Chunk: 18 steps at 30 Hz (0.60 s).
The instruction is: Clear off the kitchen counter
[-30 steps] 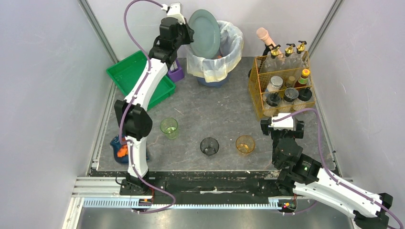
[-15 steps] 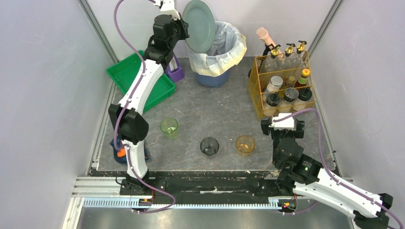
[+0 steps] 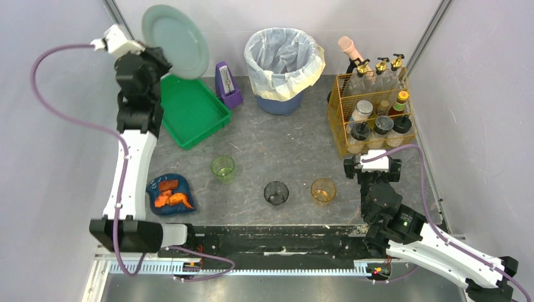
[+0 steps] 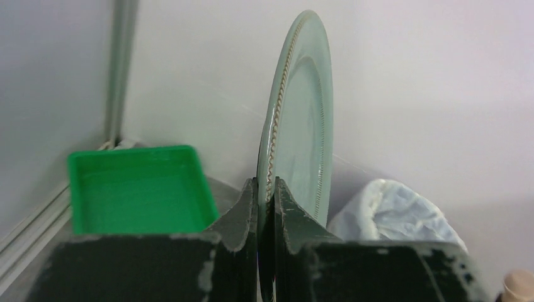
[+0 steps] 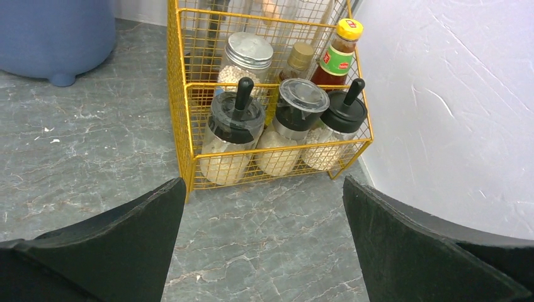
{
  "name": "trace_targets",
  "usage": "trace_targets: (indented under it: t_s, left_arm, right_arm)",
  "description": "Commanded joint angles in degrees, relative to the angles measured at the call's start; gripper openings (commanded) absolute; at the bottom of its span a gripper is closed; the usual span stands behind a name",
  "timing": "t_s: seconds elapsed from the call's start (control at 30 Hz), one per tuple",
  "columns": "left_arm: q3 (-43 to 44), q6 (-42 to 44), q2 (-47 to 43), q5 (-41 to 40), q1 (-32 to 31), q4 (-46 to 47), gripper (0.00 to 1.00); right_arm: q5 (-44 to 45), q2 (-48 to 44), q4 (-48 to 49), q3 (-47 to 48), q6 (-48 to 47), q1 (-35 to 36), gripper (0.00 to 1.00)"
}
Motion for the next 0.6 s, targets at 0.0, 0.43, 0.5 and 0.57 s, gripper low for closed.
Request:
trace_targets:
  t_s: [0.0, 0.43, 0.5, 0.57]
  left_arm:
    - [-8.4, -9.7, -9.2, -4.9, 5.8, 7.7, 0.02]
    - [-26.0, -35.9, -5.2, -3.3, 17.7, 12.7, 0.02]
    - [-25.5, -37.8, -1.4, -3.4, 17.7, 14.3, 0.02]
    - [-25.4, -39.4, 2.4, -4.4, 17.6, 17.1, 0.02]
  right_arm:
    - [-1.0, -0.8, 1.1, 0.4, 0.9, 0.2, 0.98]
    - [-2.2, -1.7, 0.9, 0.4, 1.4, 0.2, 0.98]
    - [-2.3, -1.8, 0.9, 0.5, 1.4, 0.2, 0.98]
    - [-2.4, -1.6, 0.9, 0.4, 1.4, 0.2, 0.98]
